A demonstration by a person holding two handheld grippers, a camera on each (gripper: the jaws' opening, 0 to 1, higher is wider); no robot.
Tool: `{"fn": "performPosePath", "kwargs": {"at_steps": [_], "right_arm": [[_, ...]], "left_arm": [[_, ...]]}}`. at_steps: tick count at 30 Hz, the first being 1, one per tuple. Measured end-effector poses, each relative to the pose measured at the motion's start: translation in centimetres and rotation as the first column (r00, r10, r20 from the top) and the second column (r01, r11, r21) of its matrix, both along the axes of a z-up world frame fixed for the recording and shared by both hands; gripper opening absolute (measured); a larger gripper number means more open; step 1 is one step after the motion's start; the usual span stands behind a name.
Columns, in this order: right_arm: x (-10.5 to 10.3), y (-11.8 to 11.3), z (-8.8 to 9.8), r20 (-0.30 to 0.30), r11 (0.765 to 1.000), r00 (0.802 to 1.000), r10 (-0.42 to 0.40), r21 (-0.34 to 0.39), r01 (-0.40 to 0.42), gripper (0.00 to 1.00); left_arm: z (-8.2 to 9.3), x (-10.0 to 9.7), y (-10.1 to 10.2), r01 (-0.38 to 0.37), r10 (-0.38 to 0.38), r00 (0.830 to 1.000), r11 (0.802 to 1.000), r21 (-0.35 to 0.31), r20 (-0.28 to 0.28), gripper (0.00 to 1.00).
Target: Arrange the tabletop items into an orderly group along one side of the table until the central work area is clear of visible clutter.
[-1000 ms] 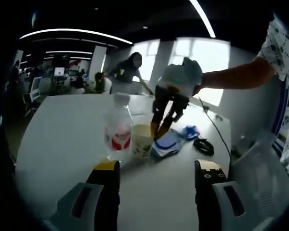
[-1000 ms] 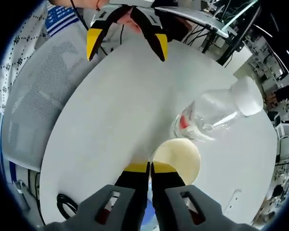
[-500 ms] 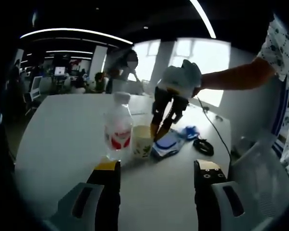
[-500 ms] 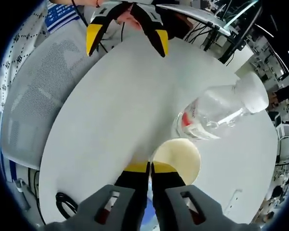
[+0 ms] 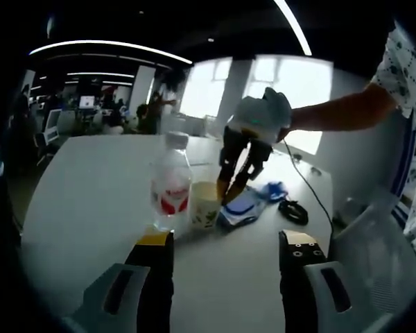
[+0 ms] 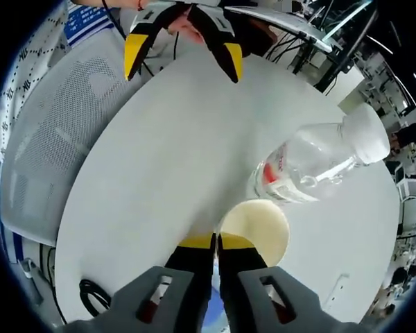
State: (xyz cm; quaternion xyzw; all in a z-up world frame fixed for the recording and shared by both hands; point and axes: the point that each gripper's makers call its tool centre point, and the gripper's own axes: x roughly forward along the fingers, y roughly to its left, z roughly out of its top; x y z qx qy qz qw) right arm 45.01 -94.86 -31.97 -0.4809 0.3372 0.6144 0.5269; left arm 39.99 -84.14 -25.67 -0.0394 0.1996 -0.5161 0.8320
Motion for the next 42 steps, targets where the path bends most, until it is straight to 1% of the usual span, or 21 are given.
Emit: {"fn": "performPosePath", "kwargs": {"at_steps": [6,8,11,13,15,31,34,42], "right_arm": [[-0.03,0.12,0.06,-0.002,1.0,1.0,-0.009,0.007,0.009,0.0],[-0.28,0.15,0.11,-0.014,1.0,1.0,-0.017,0.01,0.017,0.0],[-0.23,0.17,0.17,-0.008,1.0,1.0,-0.018,0.014,0.018,0.0],[-0.31,0.24,0.15,-0.018,0.999,0.999,-0.029,0.022,0.029,0.0],[-0.41,0.2,0.14,-0.017,0.999,0.999,-0.031,0.019,0.032,0.03],[-0.6,0.33,0.01,-0.013,0.998,0.999,-0.05,0.038,0.05,0.12],[-0.57,0.37,0.02,-0.009,0.998,0.999,-0.053,0.044,0.053,0.15],[-0.25,0.46,0.38,0.007,0.995,0.998,-0.068,0.068,0.068,0.17]], "left_arm": [[-0.04,-0.01,-0.02,-0.001,0.001,1.0,1.0,-0.003,-0.002,0.58],[0.0,-0.03,-0.05,-0.002,0.002,1.0,1.0,-0.005,-0.002,0.58],[-0.04,-0.05,0.0,-0.002,0.002,1.0,1.0,-0.003,-0.002,0.58],[-0.03,-0.08,0.03,-0.003,0.003,1.0,1.0,-0.004,-0.004,0.58],[-0.06,-0.1,0.07,-0.003,0.003,1.0,1.0,-0.002,-0.003,0.58],[-0.21,-0.19,0.05,0.0,0.0,1.0,1.0,-0.003,-0.005,0.58],[-0.11,-0.17,0.02,0.001,-0.001,1.0,1.0,-0.003,-0.005,0.58],[0.14,-0.16,-0.18,0.012,-0.012,1.0,1.0,0.0,0.001,0.58]]}}
